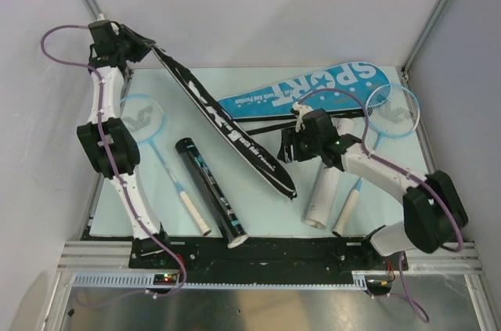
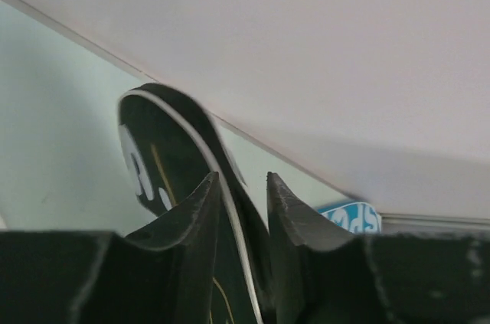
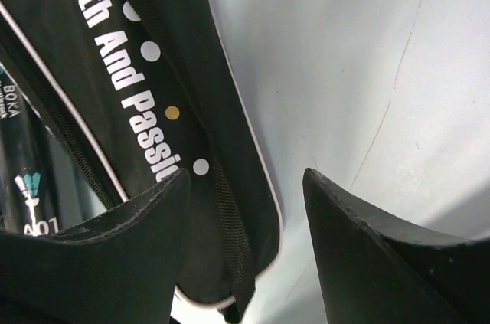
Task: Pack up the badminton gear
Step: Place the racket bag at the center of the board.
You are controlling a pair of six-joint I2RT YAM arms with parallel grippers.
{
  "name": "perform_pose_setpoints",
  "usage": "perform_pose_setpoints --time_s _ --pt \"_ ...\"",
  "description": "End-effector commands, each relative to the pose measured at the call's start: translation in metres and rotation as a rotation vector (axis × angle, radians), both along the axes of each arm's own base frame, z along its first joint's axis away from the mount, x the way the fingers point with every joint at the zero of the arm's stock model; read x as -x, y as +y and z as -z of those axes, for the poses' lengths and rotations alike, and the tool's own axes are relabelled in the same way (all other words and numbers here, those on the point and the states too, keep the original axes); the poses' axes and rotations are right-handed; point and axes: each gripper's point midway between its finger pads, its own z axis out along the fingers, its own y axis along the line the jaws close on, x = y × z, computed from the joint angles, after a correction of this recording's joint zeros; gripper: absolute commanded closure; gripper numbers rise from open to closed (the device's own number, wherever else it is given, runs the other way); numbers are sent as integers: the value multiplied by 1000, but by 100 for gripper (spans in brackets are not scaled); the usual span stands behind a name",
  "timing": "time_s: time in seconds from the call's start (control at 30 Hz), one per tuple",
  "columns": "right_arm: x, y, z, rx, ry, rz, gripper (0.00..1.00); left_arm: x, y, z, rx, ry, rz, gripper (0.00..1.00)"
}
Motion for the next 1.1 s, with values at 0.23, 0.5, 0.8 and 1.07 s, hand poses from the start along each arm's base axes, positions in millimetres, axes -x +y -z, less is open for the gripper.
perform_pose_setpoints --time_s 0.23,0.5,0.8,1.07 --pt "-29 25 -6 -78 -3 30 35 -7 28 23 -219 -30 -5 25" --pt "-24 40 -1 -112 22 -12 36 26 26 3 -387 -2 -73 5" --pt "-17 41 -13 -126 6 -55 36 146 39 16 -506 201 -332 0" --pt "-3 53 -18 -169 36 -118 36 215 41 107 -358 399 -434 68"
